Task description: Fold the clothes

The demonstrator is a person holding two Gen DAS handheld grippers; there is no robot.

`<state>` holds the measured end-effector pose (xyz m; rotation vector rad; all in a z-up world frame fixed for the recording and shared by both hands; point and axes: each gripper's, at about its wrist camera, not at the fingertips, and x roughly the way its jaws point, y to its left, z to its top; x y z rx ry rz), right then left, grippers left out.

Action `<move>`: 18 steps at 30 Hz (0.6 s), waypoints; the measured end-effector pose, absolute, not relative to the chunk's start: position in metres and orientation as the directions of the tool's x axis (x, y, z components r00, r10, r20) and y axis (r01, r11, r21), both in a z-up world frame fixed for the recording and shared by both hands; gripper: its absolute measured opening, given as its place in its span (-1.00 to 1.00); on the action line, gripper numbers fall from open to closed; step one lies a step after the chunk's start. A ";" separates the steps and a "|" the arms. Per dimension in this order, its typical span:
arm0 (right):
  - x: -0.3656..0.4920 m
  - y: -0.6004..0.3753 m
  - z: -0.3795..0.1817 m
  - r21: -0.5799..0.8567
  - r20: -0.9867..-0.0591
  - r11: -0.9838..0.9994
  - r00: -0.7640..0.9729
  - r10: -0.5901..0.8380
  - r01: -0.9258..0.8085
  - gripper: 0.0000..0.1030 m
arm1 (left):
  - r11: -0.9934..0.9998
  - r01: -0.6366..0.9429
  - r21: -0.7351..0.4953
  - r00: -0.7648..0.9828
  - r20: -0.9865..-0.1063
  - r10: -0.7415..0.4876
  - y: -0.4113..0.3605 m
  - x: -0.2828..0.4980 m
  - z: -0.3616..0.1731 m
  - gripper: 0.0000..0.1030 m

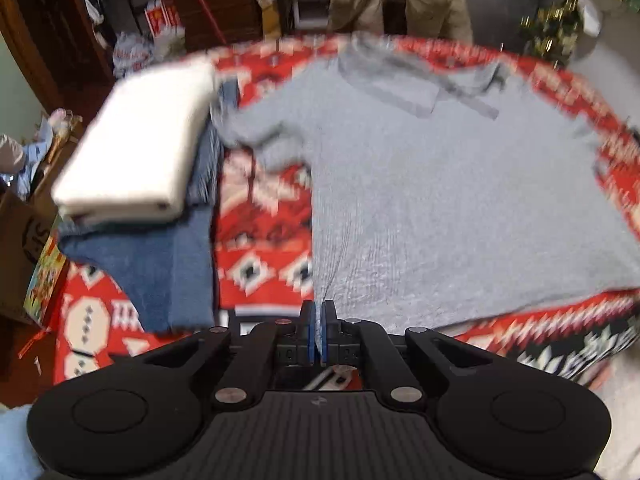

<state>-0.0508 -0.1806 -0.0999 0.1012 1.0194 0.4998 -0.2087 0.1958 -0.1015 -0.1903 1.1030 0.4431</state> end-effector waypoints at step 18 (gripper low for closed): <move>-0.036 -0.181 -0.093 0.253 -0.802 0.894 0.436 0.408 -0.370 -0.87 | 0.905 -0.418 0.074 0.406 -0.876 0.259 0.194 -0.210 -0.105 -0.95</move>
